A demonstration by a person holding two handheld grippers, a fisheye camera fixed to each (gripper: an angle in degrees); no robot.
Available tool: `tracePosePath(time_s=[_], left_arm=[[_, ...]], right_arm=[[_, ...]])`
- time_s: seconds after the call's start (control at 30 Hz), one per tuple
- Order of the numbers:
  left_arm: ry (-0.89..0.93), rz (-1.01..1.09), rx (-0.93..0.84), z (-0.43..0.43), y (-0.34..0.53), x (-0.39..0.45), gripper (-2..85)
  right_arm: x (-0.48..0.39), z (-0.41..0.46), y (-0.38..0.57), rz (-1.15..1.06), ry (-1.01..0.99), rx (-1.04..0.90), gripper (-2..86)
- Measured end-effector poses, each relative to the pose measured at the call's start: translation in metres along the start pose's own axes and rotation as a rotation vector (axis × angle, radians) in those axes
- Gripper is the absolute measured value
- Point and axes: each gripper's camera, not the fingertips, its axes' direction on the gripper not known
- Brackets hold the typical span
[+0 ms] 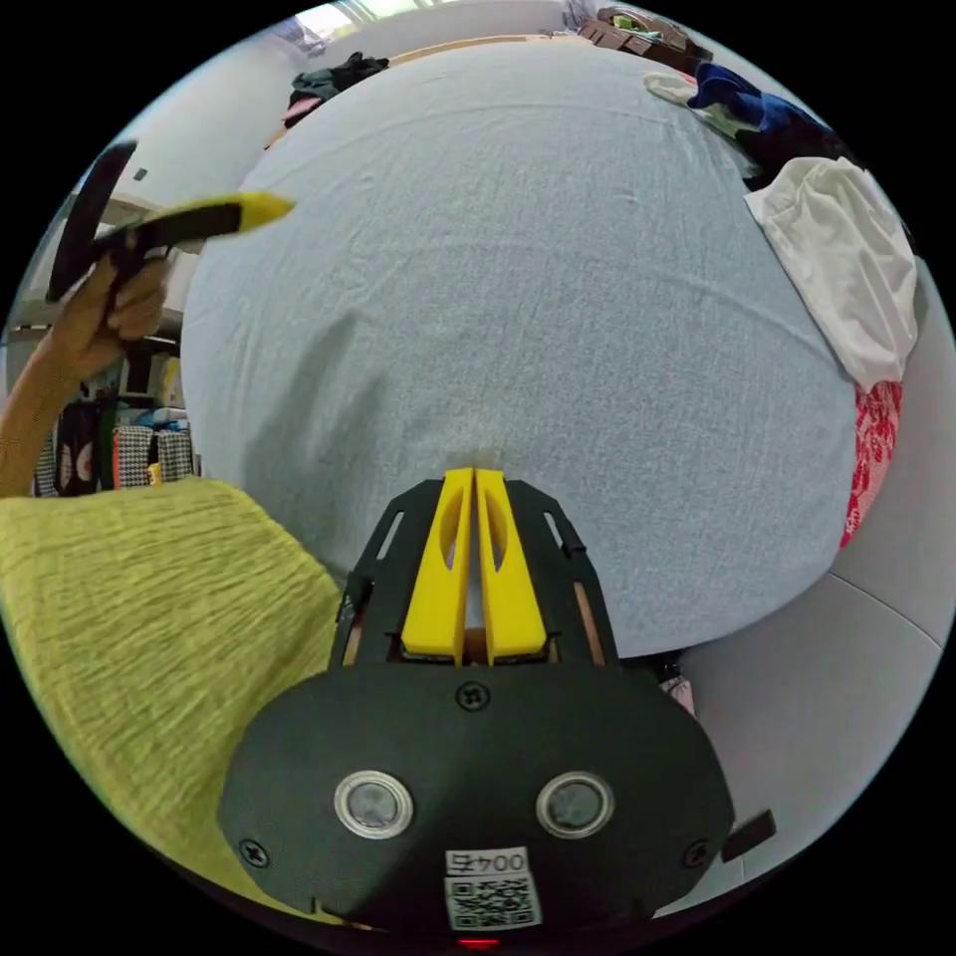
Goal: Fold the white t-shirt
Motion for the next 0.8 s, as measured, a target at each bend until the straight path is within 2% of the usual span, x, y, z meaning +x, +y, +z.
tracePosePath(time_s=[0.17, 0.27, 0.4, 0.5, 0.6, 0.7, 0.77, 0.8], left_arm=[[0.010, 0.246, 0.044, 0.071, -0.152, 0.066, 16.9], [-0.096, 0.346, 0.078, 0.108, -0.221, 0.105, 18.5], [-0.189, 0.372, 0.076, 0.155, -0.282, 0.130, 19.2], [-0.255, 0.348, 0.018, 0.192, -0.312, 0.132, 16.1], [-0.360, 0.355, -0.081, 0.213, -0.322, 0.126, 8.0], [-0.175, 0.295, -0.004, 0.166, -0.324, 0.105, 4.3], [0.009, 0.238, 0.154, 0.090, -0.319, 0.086, 3.4], [0.036, 0.238, 0.187, 0.069, -0.317, 0.082, 3.3]], right_arm=[[0.020, -0.018, 0.006, -0.018, -0.008, 0.028, -0.7], [0.036, -0.028, 0.010, -0.013, -0.041, 0.049, -0.7], [0.061, -0.037, 0.015, 0.022, -0.121, 0.072, -0.7], [0.072, -0.041, 0.017, 0.036, -0.150, 0.076, -0.8], [0.076, -0.045, 0.018, 0.046, -0.150, 0.081, -0.8], [0.072, -0.047, 0.017, 0.043, -0.118, 0.077, -0.8], [0.068, -0.048, 0.015, 0.036, -0.093, 0.068, -0.8], [0.065, -0.048, 0.014, 0.034, -0.078, 0.060, -0.7]])
